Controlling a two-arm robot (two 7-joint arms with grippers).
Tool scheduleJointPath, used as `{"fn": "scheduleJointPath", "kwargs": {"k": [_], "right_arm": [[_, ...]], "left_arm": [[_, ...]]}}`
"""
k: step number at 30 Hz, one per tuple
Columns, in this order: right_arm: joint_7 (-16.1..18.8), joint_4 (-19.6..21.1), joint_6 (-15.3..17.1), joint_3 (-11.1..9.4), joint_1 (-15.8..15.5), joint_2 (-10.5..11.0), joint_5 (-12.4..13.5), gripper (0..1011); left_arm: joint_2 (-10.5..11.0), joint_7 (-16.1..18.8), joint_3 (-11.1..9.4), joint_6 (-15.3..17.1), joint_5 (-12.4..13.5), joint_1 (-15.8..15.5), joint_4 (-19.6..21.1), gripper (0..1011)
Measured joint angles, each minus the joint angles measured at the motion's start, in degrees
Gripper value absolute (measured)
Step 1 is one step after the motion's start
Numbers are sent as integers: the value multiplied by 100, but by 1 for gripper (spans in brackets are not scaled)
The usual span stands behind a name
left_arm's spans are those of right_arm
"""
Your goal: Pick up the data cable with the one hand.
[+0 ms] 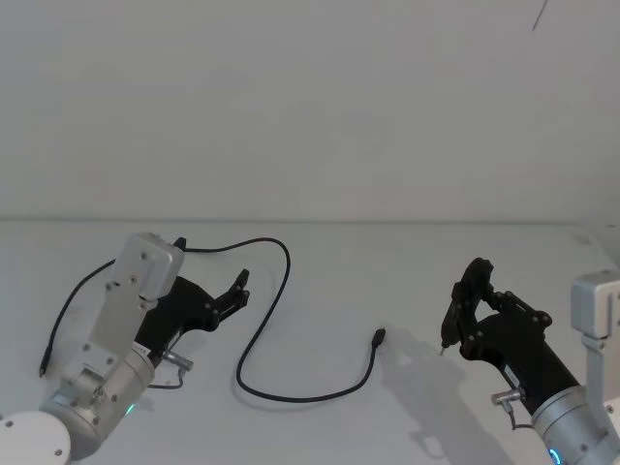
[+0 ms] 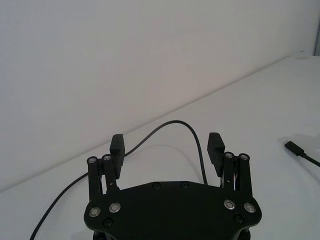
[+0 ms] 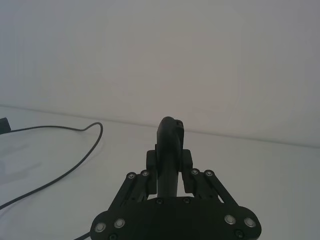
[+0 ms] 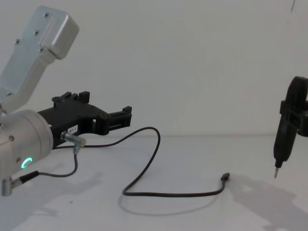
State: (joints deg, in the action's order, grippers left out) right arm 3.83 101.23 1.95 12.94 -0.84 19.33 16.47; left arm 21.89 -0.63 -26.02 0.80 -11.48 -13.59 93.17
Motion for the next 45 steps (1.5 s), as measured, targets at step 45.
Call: {"fn": "scheduleJointPath", "kwargs": {"k": [45], "right_arm": [[0,0,0,0,0,0,0,279]], "left_arm": [[0,0,0,0,0,0,0,1001]]}}
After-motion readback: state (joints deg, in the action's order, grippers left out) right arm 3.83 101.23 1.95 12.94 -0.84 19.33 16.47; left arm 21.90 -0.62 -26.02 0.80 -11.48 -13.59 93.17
